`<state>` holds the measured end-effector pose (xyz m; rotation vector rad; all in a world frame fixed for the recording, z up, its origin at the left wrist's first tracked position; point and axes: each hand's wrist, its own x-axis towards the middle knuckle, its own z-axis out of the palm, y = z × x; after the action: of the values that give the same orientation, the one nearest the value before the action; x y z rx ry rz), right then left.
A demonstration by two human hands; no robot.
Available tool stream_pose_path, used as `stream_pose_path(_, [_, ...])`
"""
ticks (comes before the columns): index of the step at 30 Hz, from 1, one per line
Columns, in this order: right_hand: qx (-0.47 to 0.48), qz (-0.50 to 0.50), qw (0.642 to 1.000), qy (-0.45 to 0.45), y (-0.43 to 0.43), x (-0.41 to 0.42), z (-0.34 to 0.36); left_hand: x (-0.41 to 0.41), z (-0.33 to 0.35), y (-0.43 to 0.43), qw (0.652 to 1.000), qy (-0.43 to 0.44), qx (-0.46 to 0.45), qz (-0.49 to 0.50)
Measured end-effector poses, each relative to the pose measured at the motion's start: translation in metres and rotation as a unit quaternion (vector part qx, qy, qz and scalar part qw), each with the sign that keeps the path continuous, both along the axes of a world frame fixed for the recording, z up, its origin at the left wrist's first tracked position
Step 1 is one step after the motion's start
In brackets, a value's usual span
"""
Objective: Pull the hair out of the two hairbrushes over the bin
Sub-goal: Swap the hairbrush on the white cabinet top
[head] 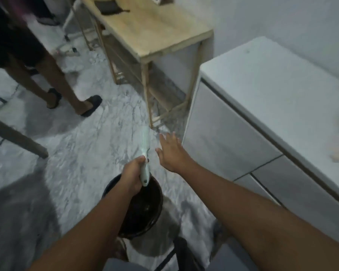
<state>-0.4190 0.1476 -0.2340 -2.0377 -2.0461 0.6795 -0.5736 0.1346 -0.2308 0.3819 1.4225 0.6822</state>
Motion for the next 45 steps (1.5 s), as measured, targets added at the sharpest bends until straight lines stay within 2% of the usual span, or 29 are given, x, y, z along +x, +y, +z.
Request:
stream_pose_path(5, [0.072, -0.123, 0.99, -0.023, -0.005, 0.109, 0.123, 0.098, 0.111, 0.035, 0.989, -0.014, 0.06, -0.137])
stream_pose_path(10, [0.089, -0.263, 0.958, -0.068, -0.057, 0.232, 0.188, 0.229, 0.175, 0.024, 0.957, -0.061, 0.089, -0.269])
stream_pose_path(13, [0.073, -0.341, 0.932, -0.1, -0.107, 0.3, 0.205, 0.306, 0.195, -0.005, 0.932, -0.099, 0.094, -0.336])
stream_pose_path(17, [0.054, -0.433, 0.889, -0.141, -0.17, 0.372, 0.212, 0.391, 0.21, -0.054, 0.901, -0.102, 0.092, -0.411])
stream_pose_path(23, [0.0, -0.515, 0.843, -0.157, -0.235, 0.433, 0.206, 0.482, 0.196, -0.102, 0.856, -0.031, 0.092, -0.508])
stream_pose_path(25, [-0.012, -0.528, 0.836, -0.15, -0.246, 0.445, 0.199, 0.504, 0.189, -0.112, 0.829, 0.017, 0.124, -0.545])
stream_pose_path(30, [-0.039, -0.541, 0.831, -0.123, -0.26, 0.463, 0.18, 0.54, 0.168, -0.119, 0.734, 0.104, 0.268, -0.616])
stream_pose_path(36, [-0.057, -0.537, 0.834, -0.11, -0.26, 0.473, 0.162, 0.551, 0.16, -0.118, 0.632, 0.191, 0.342, -0.668])
stream_pose_path(42, [-0.045, -0.539, 0.836, -0.093, -0.255, 0.473, 0.158, 0.554, 0.162, -0.12, 0.574, 0.233, 0.402, -0.675])
stream_pose_path(45, [-0.045, -0.544, 0.833, -0.09, -0.256, 0.472, 0.158, 0.553, 0.161, -0.118, 0.584, 0.229, 0.399, -0.669])
